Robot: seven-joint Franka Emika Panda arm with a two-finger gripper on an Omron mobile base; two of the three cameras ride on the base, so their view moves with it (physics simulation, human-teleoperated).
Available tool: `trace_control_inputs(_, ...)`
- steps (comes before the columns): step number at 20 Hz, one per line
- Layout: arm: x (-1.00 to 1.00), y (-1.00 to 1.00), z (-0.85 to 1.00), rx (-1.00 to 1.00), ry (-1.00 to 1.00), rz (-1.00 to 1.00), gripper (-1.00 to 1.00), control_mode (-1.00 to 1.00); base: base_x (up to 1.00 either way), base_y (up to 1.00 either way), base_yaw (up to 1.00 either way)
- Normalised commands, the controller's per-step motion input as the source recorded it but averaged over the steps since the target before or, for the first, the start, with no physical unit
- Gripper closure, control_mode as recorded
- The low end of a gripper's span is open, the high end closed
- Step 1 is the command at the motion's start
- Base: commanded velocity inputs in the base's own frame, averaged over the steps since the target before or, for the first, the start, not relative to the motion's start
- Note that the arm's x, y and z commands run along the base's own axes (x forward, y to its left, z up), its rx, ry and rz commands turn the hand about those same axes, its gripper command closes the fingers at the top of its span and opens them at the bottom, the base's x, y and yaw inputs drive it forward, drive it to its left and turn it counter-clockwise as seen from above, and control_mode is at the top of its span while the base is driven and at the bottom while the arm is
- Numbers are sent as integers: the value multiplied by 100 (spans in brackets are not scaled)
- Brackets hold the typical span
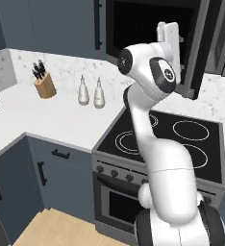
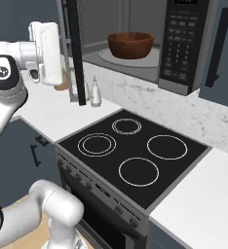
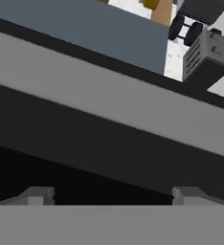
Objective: Pick the lime from the sink and place it in the bowl. Then pick the bowl and place it in the microwave. Then close the microwave door and press the start button.
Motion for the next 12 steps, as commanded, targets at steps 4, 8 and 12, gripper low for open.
trace_control_inputs(4,81,-14,-10,0,0,0,-100,-100,0,0,0)
trace_control_inputs(8,82,-10,-17,0,0,0,-100,-100,0,0,0)
trace_control_inputs(12,71,-34,-19,0,0,0,-100,-100,0,0,0)
